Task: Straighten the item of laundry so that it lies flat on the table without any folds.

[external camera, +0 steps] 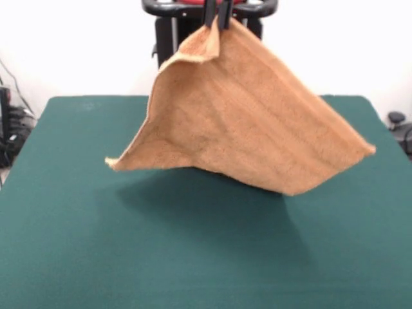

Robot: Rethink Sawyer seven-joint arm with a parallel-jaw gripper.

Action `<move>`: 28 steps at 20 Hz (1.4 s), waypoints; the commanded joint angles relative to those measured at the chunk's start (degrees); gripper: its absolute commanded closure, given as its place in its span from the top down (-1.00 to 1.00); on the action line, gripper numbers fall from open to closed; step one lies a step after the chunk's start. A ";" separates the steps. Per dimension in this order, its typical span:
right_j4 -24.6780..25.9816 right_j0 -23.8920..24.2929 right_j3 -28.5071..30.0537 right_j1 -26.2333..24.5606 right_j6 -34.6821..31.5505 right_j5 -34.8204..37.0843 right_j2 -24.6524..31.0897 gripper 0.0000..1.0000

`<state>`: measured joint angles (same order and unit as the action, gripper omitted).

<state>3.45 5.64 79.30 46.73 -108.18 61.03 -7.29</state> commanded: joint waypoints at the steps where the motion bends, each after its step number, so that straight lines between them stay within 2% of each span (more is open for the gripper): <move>1: -1.70 -0.99 7.61 -4.35 -4.40 -5.04 6.01 -1.00; 13: 0.25 0.19 2.06 -13.75 -2.23 -10.13 7.88 -1.00; 19: 1.75 0.86 -2.46 -20.67 -0.90 -16.95 9.07 -1.00; 25: 3.51 0.67 -10.82 -26.69 0.47 -18.38 8.93 -1.00; 28: 3.90 0.85 -15.47 -28.95 2.12 -16.56 9.22 -1.00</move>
<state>5.39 6.63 70.63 24.49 -108.18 45.46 -5.36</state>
